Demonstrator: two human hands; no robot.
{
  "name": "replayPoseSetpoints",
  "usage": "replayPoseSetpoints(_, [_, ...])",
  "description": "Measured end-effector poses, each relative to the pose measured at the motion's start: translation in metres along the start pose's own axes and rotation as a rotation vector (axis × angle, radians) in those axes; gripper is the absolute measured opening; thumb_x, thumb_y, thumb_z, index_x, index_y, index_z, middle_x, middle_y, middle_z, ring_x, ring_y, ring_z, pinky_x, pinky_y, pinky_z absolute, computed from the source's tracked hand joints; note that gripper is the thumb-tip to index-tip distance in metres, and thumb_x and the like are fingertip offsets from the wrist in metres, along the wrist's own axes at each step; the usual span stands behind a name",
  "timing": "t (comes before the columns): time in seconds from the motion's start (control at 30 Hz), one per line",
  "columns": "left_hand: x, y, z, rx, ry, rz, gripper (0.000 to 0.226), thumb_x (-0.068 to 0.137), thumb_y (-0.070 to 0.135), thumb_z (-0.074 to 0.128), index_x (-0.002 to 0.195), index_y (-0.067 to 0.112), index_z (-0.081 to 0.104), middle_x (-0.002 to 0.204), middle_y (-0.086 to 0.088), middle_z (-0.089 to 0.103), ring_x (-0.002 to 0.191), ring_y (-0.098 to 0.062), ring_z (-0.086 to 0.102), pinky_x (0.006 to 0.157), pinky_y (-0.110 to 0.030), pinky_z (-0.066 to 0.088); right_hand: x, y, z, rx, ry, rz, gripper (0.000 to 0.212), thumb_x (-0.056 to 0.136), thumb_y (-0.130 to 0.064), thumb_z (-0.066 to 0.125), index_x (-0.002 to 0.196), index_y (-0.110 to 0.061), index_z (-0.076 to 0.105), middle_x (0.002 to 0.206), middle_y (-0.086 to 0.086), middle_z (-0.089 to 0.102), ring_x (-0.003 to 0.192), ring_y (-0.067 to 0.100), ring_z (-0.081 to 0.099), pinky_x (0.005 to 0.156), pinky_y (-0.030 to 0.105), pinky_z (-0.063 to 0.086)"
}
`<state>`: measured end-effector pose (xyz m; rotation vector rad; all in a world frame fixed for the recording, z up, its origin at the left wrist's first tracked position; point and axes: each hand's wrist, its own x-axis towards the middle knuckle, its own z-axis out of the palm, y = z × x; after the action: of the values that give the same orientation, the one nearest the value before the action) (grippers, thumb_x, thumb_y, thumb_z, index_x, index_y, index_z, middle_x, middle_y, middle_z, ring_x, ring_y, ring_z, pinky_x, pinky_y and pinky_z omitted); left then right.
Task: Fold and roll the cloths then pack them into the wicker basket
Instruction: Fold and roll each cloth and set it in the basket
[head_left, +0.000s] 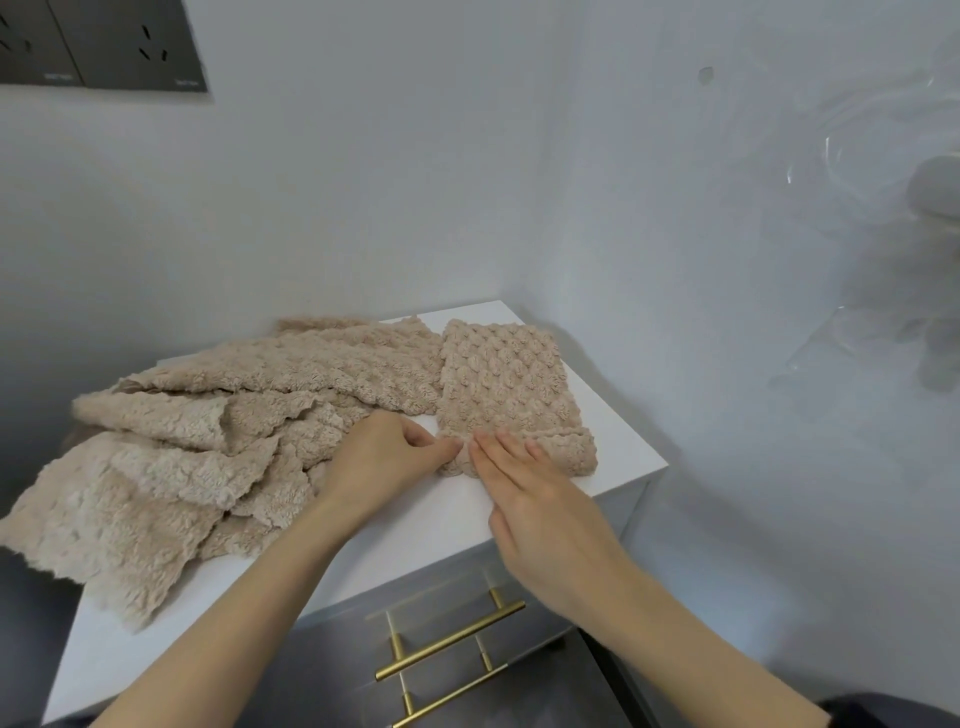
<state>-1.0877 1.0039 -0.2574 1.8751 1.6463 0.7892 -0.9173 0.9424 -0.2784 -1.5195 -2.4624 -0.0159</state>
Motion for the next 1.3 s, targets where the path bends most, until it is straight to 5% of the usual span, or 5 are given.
replayPoseSetpoints(0.3, [0.000,-0.001,0.008,0.179,0.112,0.024,0.031,0.082,0.038,0.064,0.057,0.022,0.055,0.056,0.010,0.051,0.055,-0.008,0.048,0.050,-0.024,0.030,-0.013,0.031,-0.013,-0.082,-0.027,0.136,0.052,0.104,-0.027,0.023,0.153,-0.020,0.009,0.160,-0.006,0.007,0.147,0.006,0.002,0.109,0.016,-0.017])
replayPoseSetpoints(0.57, [-0.008,0.001,0.005,0.290,0.100,0.523,0.017,0.092,0.015,0.060,0.100,0.023,0.072,0.104,0.011,0.064,0.102,-0.013,0.056,0.074,-0.031,0.048,-0.011,0.059,-0.023,-0.082,-0.030,0.154,0.048,0.104,-0.024,0.025,0.152,-0.028,0.020,0.157,-0.014,0.021,0.144,0.001,0.017,0.111,0.016,-0.008])
replayPoseSetpoints(0.8, [-0.008,-0.003,-0.003,0.340,-0.032,0.482,0.034,0.086,0.040,0.060,0.119,0.034,0.063,0.114,0.016,0.064,0.110,-0.008,0.053,0.097,-0.036,0.043,-0.015,0.068,-0.028,0.023,0.103,0.196,0.044,0.095,-0.017,0.044,0.135,-0.030,0.052,0.127,-0.009,0.062,0.120,0.012,0.051,0.097,0.028,0.041])
replayPoseSetpoints(1.07, [-0.005,-0.001,-0.002,0.022,-0.003,0.226,0.016,0.091,0.031,0.057,0.085,0.018,0.064,0.076,-0.001,0.065,0.065,-0.006,0.052,0.062,-0.024,0.038,-0.004,0.070,-0.034,0.577,0.216,0.509,0.015,0.095,-0.026,0.054,0.093,-0.020,0.068,0.083,-0.002,0.068,0.071,0.008,0.052,0.066,0.026,0.034])
replayPoseSetpoints(1.3, [-0.002,-0.004,-0.003,-0.145,-0.118,-0.010,0.030,0.087,0.038,0.064,0.079,0.009,0.068,0.066,-0.002,0.062,0.063,-0.015,0.051,0.065,-0.029,0.040,-0.002,0.066,-0.032,0.572,0.146,0.629,0.012,0.094,-0.034,0.054,0.088,-0.028,0.062,0.078,-0.015,0.063,0.082,0.012,0.057,0.089,0.036,0.039])
